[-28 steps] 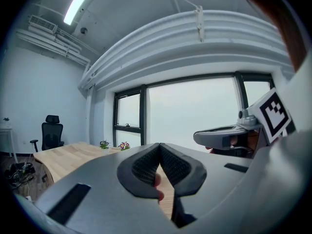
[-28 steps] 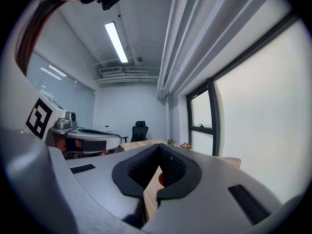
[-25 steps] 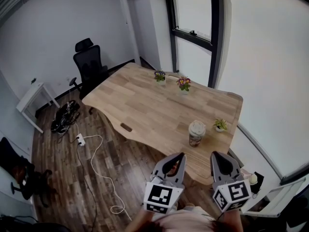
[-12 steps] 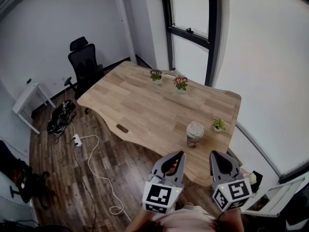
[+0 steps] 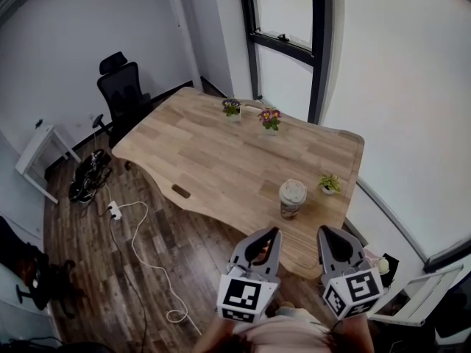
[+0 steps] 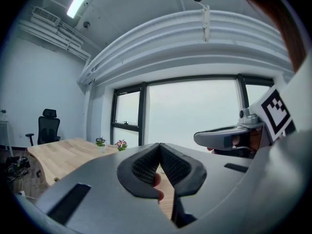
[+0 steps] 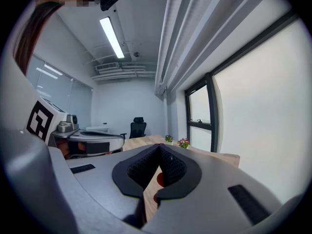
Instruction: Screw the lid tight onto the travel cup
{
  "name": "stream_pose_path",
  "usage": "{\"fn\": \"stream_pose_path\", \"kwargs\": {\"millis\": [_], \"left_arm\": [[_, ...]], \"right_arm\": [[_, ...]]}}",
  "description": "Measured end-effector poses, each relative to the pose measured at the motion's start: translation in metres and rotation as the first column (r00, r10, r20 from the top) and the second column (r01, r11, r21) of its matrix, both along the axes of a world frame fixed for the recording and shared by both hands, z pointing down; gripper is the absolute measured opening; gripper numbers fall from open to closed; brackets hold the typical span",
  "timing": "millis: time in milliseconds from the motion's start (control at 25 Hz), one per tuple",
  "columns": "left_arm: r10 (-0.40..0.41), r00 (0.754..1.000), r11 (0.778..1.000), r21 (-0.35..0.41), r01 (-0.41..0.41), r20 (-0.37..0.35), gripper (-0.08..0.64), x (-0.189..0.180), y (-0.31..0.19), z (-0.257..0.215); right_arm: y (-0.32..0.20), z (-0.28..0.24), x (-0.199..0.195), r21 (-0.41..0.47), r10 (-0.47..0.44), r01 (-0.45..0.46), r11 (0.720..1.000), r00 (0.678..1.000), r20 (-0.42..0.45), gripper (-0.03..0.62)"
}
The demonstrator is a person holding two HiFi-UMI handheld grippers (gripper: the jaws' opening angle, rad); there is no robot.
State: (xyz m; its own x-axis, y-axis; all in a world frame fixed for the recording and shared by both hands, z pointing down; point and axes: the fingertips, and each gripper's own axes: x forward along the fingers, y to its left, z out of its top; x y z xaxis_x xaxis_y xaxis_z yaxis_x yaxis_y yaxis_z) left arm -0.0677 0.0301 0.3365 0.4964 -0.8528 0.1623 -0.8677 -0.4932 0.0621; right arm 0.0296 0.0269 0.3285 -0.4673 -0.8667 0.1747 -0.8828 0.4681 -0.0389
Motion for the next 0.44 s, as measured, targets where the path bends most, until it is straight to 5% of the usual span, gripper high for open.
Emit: {"fn": "stream_pose_path", "kwargs": {"millis": [440], "left_arm": [[-0.001,1.0,1.0,-0.028,0.001,0.013,0.002,0.007,0.005,0.012]], "right_arm": [[0.002,0.003,0.009,0.014,0.001,-0.001,1.0,1.0,-0.02,-0.002]]}}
